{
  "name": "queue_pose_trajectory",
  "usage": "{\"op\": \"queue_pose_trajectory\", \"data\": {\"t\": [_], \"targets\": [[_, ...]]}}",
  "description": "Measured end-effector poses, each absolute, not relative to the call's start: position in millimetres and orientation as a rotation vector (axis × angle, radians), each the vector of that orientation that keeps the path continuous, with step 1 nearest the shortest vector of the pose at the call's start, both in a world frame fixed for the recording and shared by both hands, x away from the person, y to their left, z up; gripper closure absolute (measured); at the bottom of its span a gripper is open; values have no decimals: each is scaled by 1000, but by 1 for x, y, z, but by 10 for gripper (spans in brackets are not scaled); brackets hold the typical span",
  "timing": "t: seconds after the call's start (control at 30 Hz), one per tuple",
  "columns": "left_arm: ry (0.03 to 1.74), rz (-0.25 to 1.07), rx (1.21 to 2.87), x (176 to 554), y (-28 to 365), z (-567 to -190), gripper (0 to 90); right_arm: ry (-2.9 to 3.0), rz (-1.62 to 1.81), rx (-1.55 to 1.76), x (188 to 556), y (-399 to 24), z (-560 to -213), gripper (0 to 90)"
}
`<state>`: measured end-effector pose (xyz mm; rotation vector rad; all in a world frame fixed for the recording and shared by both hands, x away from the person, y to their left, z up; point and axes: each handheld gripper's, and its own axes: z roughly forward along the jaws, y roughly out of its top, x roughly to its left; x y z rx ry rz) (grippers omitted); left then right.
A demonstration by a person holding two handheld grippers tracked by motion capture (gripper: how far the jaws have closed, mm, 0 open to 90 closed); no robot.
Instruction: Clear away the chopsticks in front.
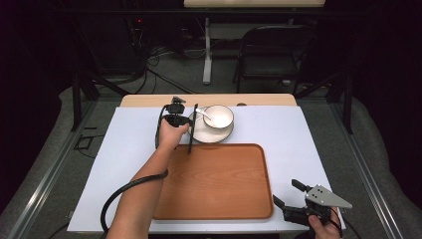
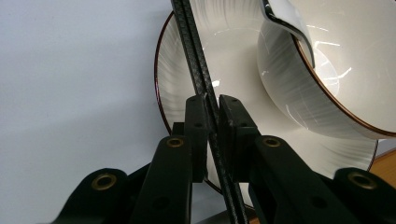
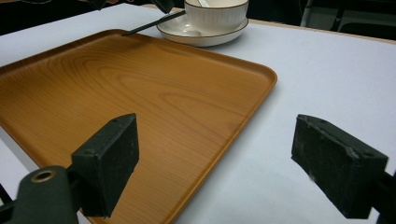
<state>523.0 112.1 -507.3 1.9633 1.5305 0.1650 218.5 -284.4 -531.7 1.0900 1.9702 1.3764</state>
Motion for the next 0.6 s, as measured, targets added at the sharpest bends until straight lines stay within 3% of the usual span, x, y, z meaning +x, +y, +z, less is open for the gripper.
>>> {"op": "queue_pose_trajectory", "data": {"t": [0.6], "targets": [[1683,21,1923,530,109,-510,848,1965,1378,1091,218,-284,-532,148]]}}
